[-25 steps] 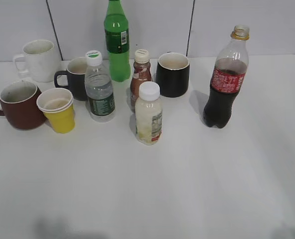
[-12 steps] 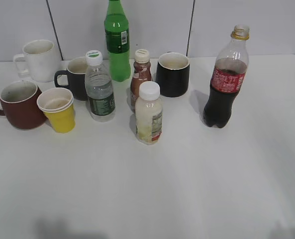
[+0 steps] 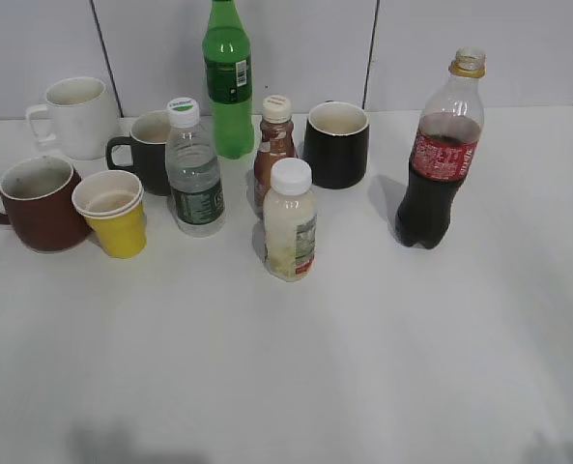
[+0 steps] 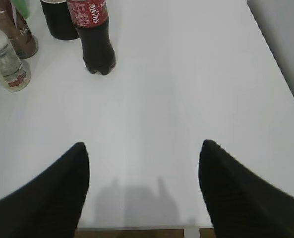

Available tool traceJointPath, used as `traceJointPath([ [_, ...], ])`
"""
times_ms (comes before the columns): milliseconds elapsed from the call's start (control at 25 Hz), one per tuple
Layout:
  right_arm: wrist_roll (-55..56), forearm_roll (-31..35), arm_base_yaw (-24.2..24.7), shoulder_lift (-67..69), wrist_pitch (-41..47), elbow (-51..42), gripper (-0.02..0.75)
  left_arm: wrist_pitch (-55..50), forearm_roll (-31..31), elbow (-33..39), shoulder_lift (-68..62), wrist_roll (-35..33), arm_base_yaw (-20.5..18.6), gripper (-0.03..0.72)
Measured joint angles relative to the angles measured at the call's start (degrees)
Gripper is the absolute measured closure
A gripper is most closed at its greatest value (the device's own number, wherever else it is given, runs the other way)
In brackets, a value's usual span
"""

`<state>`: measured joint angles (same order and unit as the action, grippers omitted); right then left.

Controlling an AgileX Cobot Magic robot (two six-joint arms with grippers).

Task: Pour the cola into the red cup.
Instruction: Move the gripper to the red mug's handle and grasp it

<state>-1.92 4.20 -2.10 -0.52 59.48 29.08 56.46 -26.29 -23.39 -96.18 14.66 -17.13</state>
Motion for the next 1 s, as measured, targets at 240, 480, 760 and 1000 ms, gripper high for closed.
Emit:
traceJointPath([
  [240,0.0,0.1,0.0,0.0,0.0,0.0,0.219,10.9,-8.4,-2.4,-15.1,-9.2,-4.1,0.354],
  [480,0.0,0.1,0.0,0.0,0.0,0.0,0.219,12.4,-9.1,-6.9,-24.1,-11.6,-4.1,0.341],
  [760,0.1,0.1,0.0,0.0,0.0,0.0,0.219,12.7,-9.1,-10.0,-27.5,-11.7,-4.1,0.34],
  [1000,0.1,0.1,0.0,0.0,0.0,0.0,0.219,12.8,-9.3,-12.4,-27.8,-11.7,-3.0,0.34],
])
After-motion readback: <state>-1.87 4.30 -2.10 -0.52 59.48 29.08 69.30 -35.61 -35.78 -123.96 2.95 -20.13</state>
